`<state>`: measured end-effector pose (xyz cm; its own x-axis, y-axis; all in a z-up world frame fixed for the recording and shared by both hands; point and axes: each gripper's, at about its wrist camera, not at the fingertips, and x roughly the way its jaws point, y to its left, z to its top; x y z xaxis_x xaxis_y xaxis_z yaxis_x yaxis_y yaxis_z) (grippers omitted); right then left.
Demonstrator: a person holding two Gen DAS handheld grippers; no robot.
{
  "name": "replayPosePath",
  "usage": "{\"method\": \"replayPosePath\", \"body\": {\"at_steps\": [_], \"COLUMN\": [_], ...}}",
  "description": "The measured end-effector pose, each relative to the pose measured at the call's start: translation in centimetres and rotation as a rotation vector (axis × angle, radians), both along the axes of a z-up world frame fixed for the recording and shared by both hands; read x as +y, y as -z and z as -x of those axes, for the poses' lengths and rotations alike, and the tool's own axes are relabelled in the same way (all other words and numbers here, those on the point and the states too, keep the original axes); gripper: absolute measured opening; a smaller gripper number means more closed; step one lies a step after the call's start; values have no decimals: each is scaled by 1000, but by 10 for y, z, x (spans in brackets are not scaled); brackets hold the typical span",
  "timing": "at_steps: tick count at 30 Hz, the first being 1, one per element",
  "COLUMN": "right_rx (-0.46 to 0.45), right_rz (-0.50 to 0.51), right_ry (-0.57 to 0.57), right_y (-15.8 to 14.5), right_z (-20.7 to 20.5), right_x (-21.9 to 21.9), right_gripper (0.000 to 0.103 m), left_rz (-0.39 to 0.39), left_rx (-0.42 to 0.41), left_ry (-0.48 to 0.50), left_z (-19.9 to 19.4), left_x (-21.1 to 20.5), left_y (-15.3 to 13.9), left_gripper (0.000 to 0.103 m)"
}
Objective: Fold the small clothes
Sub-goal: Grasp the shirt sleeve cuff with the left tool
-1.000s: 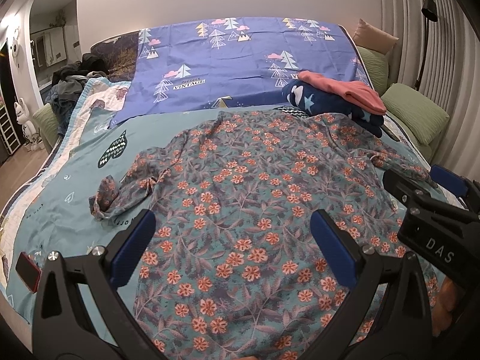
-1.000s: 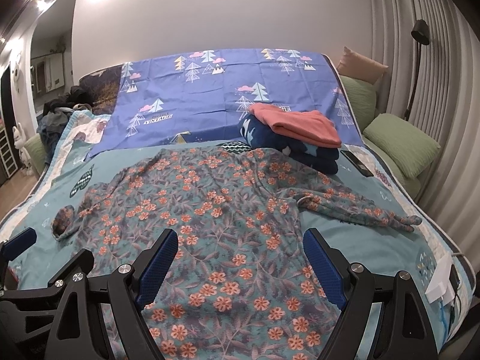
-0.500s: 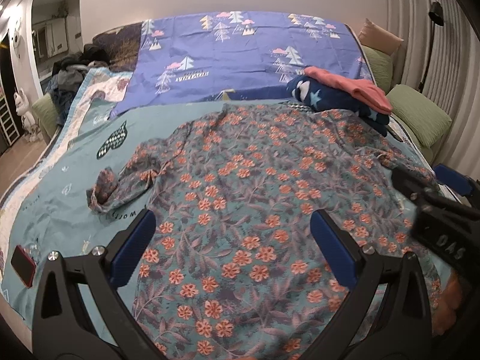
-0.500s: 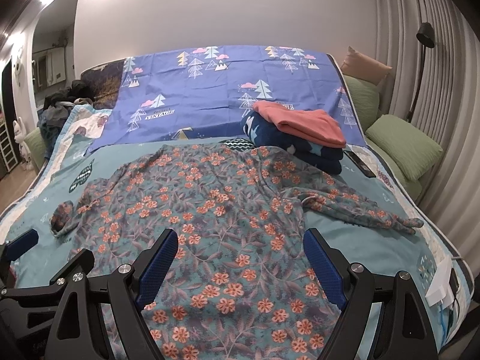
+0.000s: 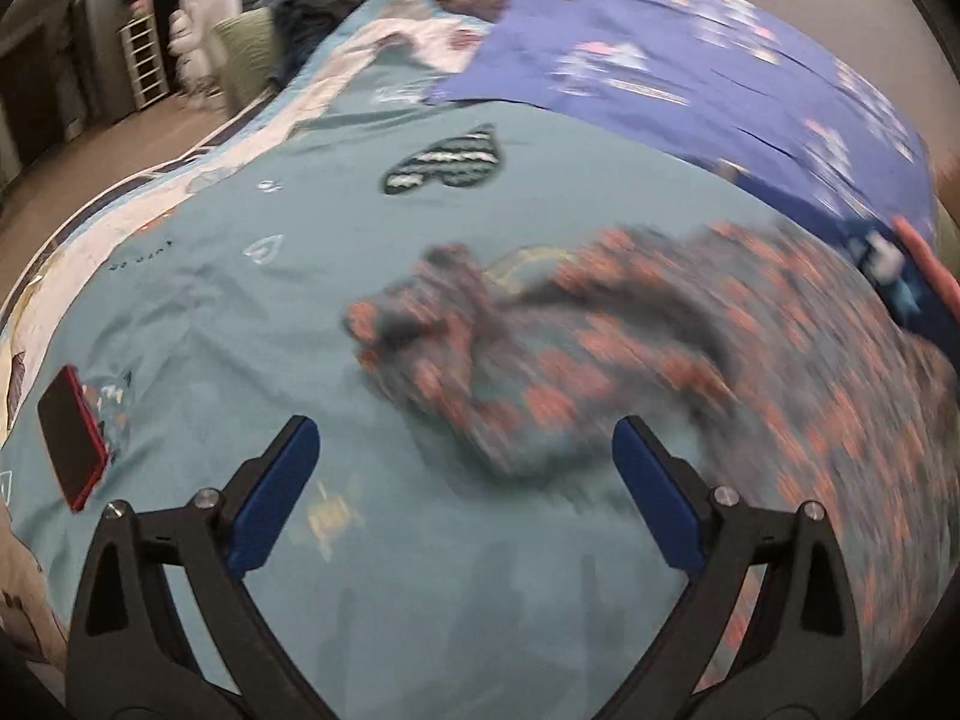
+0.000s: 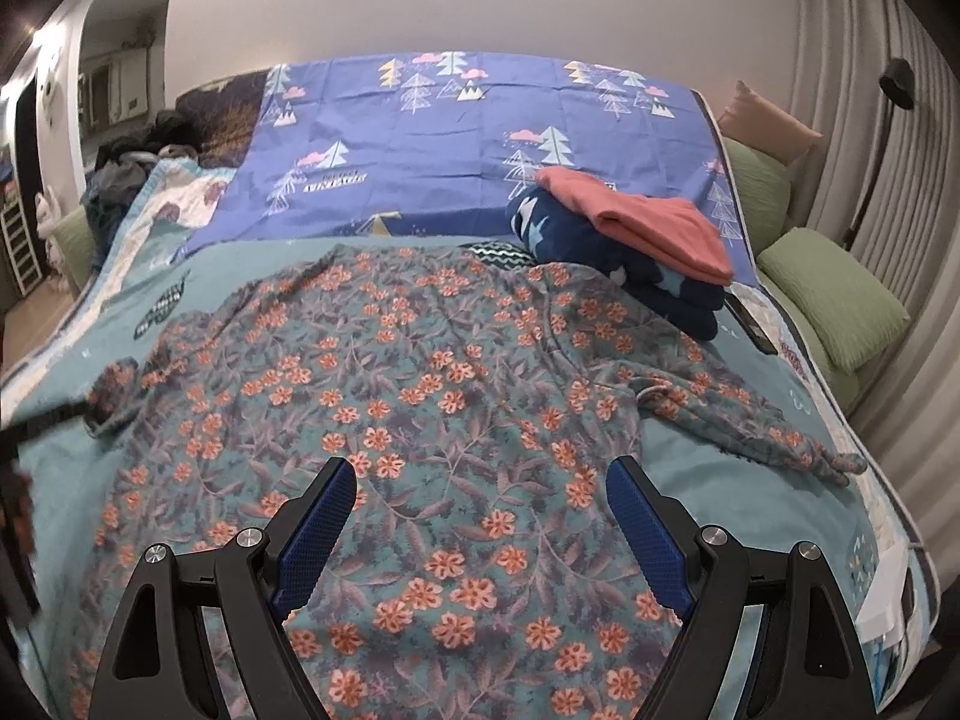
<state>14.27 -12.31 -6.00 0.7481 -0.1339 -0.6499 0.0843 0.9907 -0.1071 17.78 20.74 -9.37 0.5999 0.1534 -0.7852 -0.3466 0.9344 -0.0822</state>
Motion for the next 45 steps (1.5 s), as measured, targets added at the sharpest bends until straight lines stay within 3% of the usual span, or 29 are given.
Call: {"method": "replayPosePath", "body": {"at_steps": [4,10,11,12,14,15,17,23,29,32,39,43,45], "right_rx": [36,59,62,64,68,70,72,70,48,40,73,117,150], "right_rz": [-6,2,3,4,8,7,-5,-93,-168,-242,-426,-446,-470], "right_ry": [-1,17,19,18,14,7,-10,-76,-127,-151,-213,-187,-179], "right_y": [10,17,18,19,20,21,21,21,14,8,8,21,28], "right_z": [-13,-31,-33,-36,-40,-42,-45,-59,-71,-77,-84,-88,-89], "right_x": [3,1,0,0,1,1,2,-3,-15,-27,-50,-56,-59], "right_gripper": [87,87,87,87,87,87,87,87,87,87,87,87,87], "left_rz": [-44,-2,4,14,63,88,58,-13,-24,0,109,67,84], "left_rx": [52,186,194,202,214,200,153,-68,-313,-368,-371,-272,-199], "left_ry": [3,10,7,7,20,15,18,100,293,409,670,786,838], "left_z": [-50,-109,-115,-119,-125,-123,-118,-93,-73,-66,-33,-13,-6], "left_x": [16,26,29,32,35,36,31,-3,-67,-106,-182,-222,-236], "left_y": [11,46,48,52,55,52,39,-34,-104,-117,-99,-61,-41], "left_gripper": [97,76,65,39,5,4,4,4,4,4,4,4,7]}}
